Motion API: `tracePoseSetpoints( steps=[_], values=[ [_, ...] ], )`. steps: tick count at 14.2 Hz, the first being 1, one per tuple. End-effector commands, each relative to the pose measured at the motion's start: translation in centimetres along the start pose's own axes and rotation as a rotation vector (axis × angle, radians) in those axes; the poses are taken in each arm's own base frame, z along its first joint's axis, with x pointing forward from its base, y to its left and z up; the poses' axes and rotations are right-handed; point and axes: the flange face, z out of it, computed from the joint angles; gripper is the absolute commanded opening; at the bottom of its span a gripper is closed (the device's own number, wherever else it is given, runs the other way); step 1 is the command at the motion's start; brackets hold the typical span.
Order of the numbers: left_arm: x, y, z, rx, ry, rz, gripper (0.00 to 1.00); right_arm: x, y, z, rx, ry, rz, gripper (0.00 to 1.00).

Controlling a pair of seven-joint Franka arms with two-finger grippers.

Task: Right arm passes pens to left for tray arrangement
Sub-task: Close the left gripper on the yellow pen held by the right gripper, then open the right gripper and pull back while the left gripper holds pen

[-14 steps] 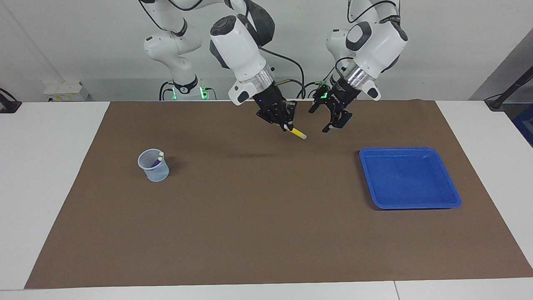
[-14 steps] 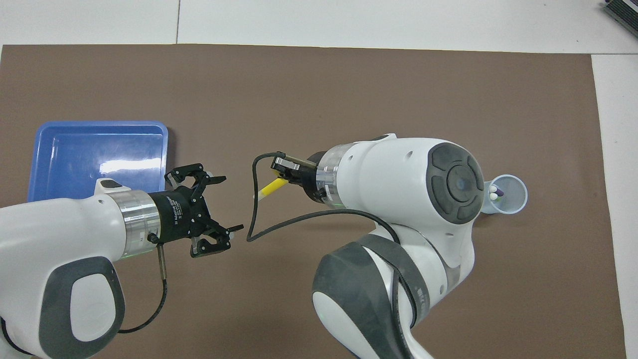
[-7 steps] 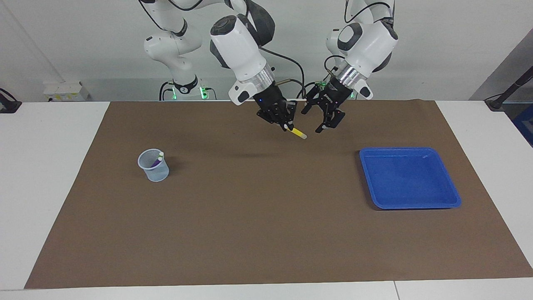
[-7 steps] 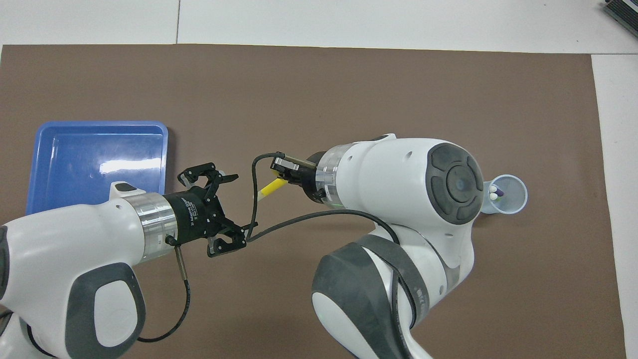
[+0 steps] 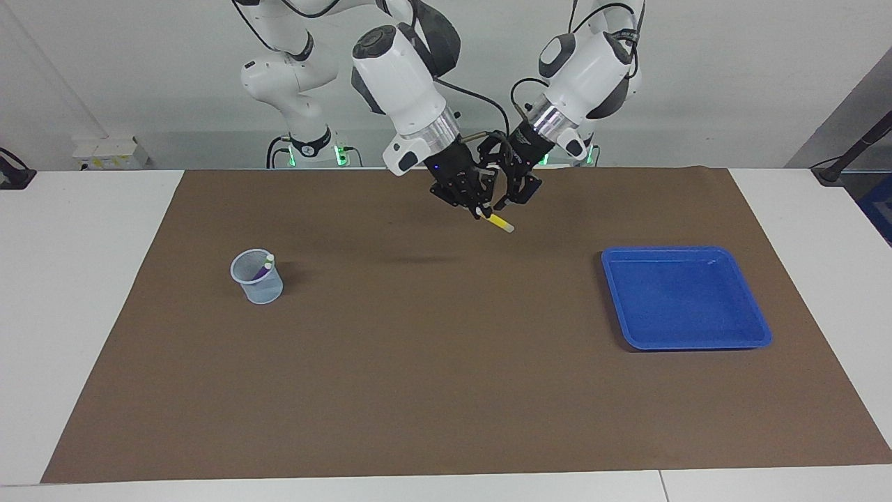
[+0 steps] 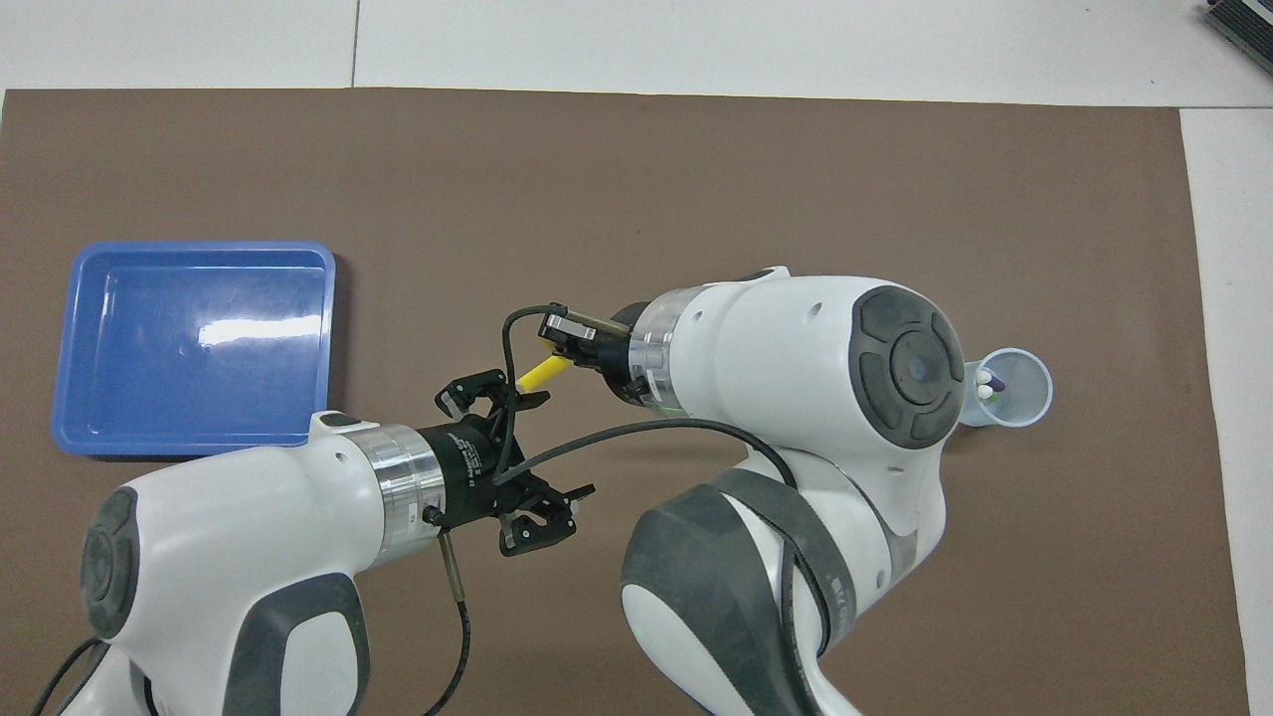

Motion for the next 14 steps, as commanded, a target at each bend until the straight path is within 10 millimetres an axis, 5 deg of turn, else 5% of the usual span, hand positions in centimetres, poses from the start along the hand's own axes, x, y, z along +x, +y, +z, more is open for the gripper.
tracePoseSetpoints(
  steps=[1, 11, 14],
  values=[
    [0.2, 0.0, 0.2, -0.026, -0.026, -0.029, 0.99, -0.2, -0.2, -0.1, 0.024, -0.006, 0.022, 0.0],
    [-0.6, 1.6, 1.4, -0.168, -0.062, 0.264, 0.98, -0.4, 0.0, -0.1, 0.012, -0.018, 0.021, 0.0],
    [-0.6, 1.6, 1.4, -0.166, -0.058, 0.309, 0.78, -0.4, -0.1, -0.1, 0.014, -0.016, 0.021, 0.0]
  ],
)
